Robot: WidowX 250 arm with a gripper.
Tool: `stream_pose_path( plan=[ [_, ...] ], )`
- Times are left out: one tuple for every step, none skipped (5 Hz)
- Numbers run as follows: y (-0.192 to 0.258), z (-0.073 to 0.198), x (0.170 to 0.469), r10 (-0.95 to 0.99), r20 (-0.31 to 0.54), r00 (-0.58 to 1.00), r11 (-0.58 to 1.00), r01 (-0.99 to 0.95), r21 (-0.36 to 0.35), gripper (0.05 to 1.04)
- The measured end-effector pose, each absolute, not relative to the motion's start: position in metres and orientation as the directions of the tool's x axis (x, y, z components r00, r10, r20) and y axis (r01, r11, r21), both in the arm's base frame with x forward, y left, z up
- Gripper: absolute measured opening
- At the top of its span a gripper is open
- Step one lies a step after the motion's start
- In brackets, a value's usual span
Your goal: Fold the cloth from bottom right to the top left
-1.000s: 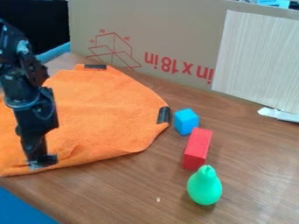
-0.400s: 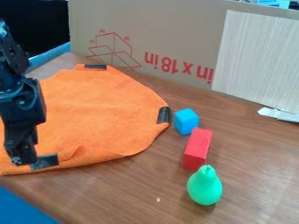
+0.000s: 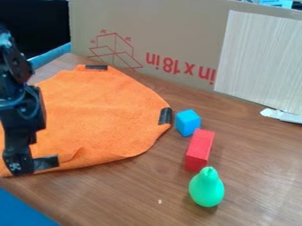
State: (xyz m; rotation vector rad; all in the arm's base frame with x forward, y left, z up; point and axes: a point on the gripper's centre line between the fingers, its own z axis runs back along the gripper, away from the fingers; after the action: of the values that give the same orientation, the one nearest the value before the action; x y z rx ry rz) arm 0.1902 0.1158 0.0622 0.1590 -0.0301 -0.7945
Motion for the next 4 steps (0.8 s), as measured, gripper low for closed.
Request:
stream_pose_path(
  plan=[
    [0.116,0.058,0.192,-0.712,-0.048,0.7,0.685,0.708,0.169,1.0],
    [0.116,0.051,0.191,-0.71,-0.068,0.7,0.684,0.71,0.166,0.948],
    [0.114,0.046,0.189,-0.708,-0.084,0.702,0.683,0.71,0.172,0.661],
    [0.115,0.045,0.19,-0.704,-0.081,0.706,0.686,0.705,0.179,0.356]
  ],
)
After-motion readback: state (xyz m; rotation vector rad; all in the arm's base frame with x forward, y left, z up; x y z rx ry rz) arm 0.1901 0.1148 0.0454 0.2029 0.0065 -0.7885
